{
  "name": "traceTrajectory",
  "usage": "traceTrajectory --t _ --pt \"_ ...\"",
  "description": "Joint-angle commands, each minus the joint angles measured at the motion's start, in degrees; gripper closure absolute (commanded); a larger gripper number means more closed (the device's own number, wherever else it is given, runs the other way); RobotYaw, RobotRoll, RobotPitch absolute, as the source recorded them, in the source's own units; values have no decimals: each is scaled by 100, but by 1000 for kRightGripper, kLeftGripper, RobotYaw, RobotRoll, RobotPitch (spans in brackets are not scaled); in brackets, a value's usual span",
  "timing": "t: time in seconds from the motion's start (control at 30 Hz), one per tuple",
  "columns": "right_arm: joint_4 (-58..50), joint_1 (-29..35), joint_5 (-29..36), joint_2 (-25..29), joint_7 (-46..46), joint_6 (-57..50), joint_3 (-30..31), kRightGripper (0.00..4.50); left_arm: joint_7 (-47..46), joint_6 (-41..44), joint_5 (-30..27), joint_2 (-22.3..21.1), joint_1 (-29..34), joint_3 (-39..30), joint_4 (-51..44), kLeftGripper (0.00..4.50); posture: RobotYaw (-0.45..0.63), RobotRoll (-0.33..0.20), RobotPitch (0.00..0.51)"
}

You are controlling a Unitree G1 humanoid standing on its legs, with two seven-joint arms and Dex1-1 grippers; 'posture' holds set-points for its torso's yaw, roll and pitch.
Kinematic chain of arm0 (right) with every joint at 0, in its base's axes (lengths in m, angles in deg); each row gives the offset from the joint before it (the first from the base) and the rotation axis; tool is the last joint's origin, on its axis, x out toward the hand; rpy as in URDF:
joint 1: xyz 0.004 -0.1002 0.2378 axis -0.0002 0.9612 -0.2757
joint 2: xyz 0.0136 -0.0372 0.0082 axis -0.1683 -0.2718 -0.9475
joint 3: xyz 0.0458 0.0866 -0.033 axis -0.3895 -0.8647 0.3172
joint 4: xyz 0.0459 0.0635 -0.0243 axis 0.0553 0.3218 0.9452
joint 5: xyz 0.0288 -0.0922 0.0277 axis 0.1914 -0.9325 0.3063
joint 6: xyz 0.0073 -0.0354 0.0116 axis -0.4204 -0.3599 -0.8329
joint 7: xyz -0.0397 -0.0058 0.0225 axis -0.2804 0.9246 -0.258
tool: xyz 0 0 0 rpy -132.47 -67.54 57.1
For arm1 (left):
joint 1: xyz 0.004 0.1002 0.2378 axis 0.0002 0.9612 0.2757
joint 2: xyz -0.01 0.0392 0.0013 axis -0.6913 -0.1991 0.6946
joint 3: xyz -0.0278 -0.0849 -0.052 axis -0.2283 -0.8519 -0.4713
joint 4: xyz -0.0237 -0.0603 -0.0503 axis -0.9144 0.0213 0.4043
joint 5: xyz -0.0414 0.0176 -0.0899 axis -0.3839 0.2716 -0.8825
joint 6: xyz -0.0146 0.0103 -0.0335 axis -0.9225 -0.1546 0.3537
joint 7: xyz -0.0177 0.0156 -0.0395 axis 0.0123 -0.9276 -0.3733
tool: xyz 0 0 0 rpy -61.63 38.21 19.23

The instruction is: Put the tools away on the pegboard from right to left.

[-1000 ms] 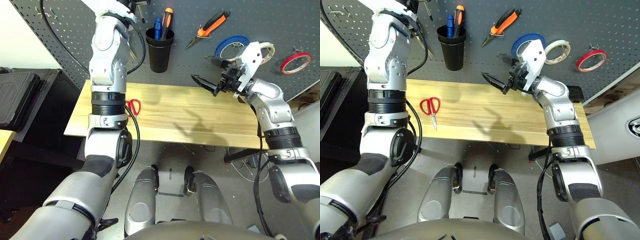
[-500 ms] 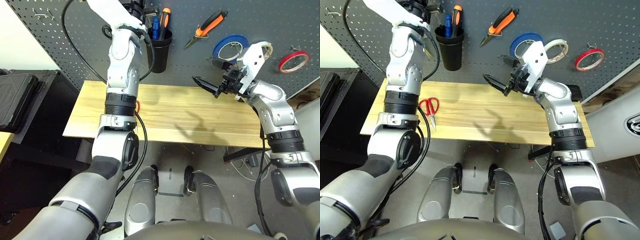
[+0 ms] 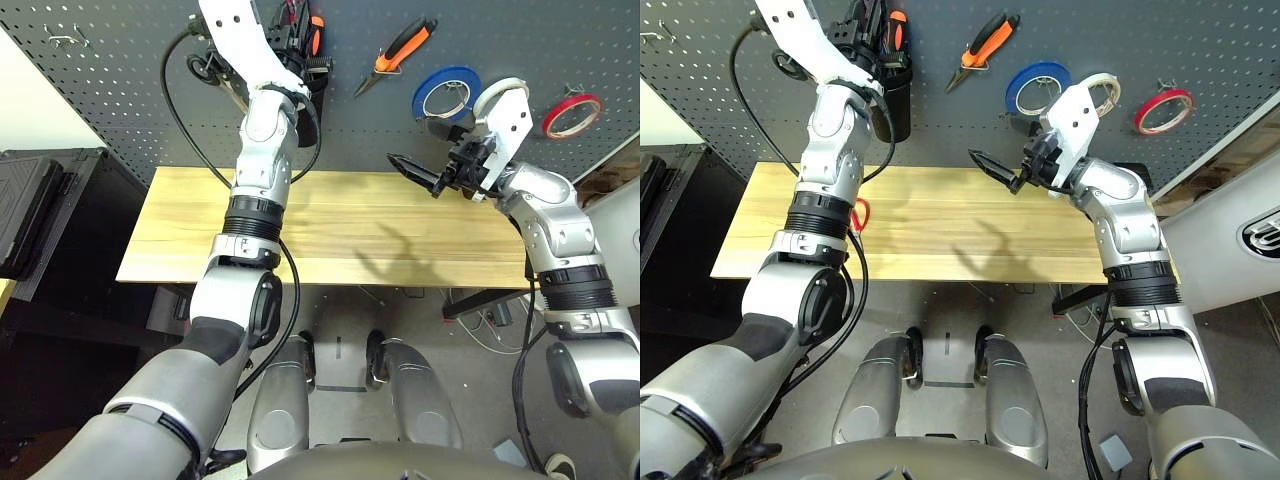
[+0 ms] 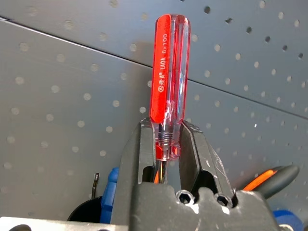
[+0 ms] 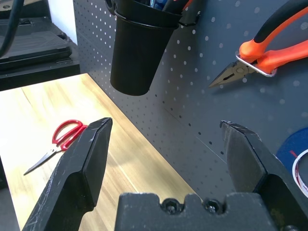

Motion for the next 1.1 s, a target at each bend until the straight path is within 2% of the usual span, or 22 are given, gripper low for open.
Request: traceTrajectory --t 0.03,0.4,0.6,0.73,0.77,1.1 --pt "-84 2 37 10 -2 -41 -38 0 66 -116 99 -6 71 97 91 3795 -34 0 180" --pt "-181 -160 382 -142 -218 -401 -242 0 99 -161 219 -142 131 91 241 3795 -30 0 177" --pt "-121 -181 362 -147 -213 -373 -226 0 186 6 318 -292 175 190 143 1703 -21 0 171" --pt "-93 -177 346 -166 -211 -360 -208 0 323 398 460 -535 306 365 -355 133 -9 0 170" --pt "-78 -188 342 -173 -213 -357 -203 0 407 543 409 -597 355 371 -643 18 -2 0 171" --pt "187 -339 288 -266 -104 -248 -135 0 1068 2535 98 -1371 926 406 -3439 18 65 0 169"
